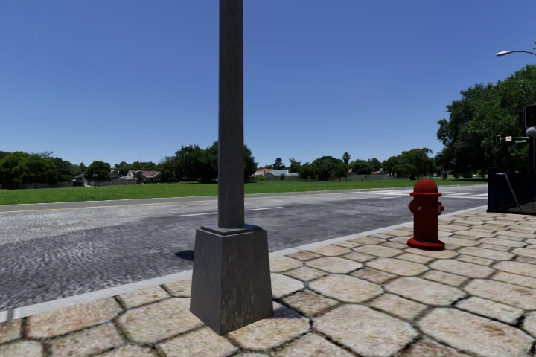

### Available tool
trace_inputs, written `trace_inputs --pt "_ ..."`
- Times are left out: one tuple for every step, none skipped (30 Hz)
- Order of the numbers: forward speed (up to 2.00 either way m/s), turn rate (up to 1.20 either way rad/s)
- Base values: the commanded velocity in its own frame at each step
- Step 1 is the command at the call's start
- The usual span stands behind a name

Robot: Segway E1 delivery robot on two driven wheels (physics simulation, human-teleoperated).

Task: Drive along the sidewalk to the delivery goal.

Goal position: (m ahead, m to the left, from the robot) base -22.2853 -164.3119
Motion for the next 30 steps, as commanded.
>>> trace_inputs --pt "0.00 0.00" --pt "0.00 0.00" --pt "0.00 0.00" --pt "0.00 0.00" --pt "0.00 0.00" --pt "0.00 0.00" --pt "0.00 0.00" --pt "0.00 0.00" --pt "0.00 0.00" --pt "0.00 0.00" --pt "0.00 0.00" --pt "0.00 0.00" --pt "0.00 0.00" --pt "0.00 0.00" --pt "0.00 0.00" --pt "0.00 0.00" --pt "0.00 0.00" --pt "0.00 0.00" --pt "0.00 0.00" --pt "0.00 0.00" --pt "0.00 0.00" --pt "0.00 0.00" --pt "0.00 0.00" --pt "0.00 0.00" --pt "0.00 0.00" --pt "0.00 0.00" --pt "0.00 0.00" --pt "0.00 0.00" --pt "0.00 0.00" --pt "0.00 0.00"
